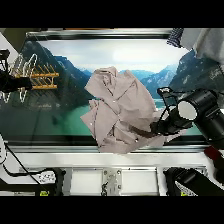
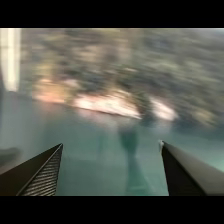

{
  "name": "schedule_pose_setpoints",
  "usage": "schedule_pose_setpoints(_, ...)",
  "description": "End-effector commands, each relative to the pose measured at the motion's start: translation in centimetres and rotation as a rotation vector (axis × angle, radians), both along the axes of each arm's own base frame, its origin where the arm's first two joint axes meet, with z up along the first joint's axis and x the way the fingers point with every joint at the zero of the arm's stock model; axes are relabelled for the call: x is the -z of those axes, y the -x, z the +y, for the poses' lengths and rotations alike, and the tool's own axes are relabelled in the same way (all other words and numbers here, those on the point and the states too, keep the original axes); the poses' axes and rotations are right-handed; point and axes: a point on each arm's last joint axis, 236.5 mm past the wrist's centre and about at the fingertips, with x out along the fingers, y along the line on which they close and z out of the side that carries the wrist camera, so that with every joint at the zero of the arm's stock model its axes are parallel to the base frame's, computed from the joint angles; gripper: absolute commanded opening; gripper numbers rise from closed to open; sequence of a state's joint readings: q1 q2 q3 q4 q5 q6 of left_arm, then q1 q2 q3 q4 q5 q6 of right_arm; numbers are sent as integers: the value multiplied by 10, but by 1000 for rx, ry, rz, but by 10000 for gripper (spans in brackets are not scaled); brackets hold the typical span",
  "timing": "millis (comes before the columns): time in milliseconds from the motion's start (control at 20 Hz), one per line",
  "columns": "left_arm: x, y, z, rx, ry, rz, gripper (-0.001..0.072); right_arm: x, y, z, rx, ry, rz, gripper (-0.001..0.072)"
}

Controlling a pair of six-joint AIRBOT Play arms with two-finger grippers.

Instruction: Fold the clothes and pants, and hang the long-sleeved shirts on hangers.

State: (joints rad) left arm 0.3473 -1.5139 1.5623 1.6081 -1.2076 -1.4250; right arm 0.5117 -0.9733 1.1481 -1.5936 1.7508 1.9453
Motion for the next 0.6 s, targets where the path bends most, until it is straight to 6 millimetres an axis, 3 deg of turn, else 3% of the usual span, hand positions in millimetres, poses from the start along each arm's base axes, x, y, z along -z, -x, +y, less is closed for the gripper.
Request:
schedule_pose_setpoints(0, 29, -14, 66, -90, -73, 3, 649, 0, 0, 0, 0, 0, 1, 15)
schedule_pose_setpoints(250, 68, -43, 113, -142, -76, -2, 649, 0, 0, 0, 0, 0, 2, 16)
schedule_pose_setpoints(550, 122, -76, 127, -131, -74, -6, 649, 0, 0, 0, 0, 0, 1, 16)
